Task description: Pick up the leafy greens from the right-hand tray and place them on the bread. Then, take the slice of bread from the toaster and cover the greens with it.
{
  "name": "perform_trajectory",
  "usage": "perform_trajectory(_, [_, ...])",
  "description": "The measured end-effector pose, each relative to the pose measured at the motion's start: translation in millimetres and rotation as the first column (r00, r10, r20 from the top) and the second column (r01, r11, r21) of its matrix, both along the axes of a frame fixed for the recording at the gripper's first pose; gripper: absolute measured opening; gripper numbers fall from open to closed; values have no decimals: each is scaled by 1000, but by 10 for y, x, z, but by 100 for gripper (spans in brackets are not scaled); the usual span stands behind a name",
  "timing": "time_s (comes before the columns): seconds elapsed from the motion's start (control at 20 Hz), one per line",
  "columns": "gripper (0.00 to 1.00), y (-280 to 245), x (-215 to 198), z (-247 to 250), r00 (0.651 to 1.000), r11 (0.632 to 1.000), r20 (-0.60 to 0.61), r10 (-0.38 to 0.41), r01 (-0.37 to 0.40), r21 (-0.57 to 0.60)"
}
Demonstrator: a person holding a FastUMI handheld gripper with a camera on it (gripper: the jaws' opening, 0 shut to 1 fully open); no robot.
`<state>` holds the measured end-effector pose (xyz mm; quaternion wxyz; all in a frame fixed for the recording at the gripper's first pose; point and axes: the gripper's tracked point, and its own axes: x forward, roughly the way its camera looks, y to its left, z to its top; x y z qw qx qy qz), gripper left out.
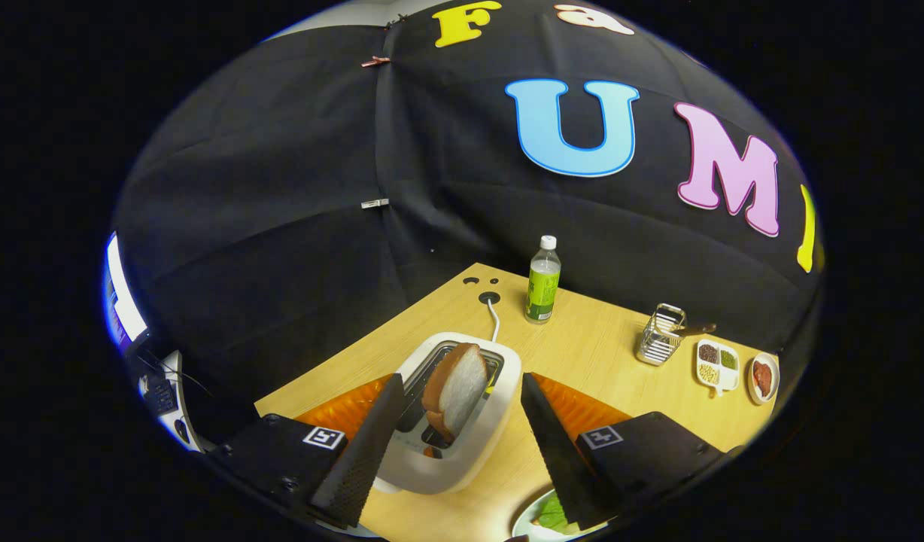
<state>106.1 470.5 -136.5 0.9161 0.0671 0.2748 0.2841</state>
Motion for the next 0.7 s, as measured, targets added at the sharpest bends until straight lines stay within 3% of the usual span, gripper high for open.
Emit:
perform_trajectory(0.15, [97,136,122,-207,997,999,-60,-52,53,7])
perform_trajectory(0.35, [80,84,319,-384,985,990,-104,-140,139,-11])
perform_trajectory(0.5, [51,135,323,-574,965,987,-207,-160,163,-2])
perform_trajectory(0.55, [46,167,294,-608,959,987,-240,-152,159,9])
perform_trajectory(0.65, [23,194,317,-525,959,985,-235,-157,169,30])
perform_trajectory(0.7, [18,192,291,-488,962,986,-228,-152,163,30])
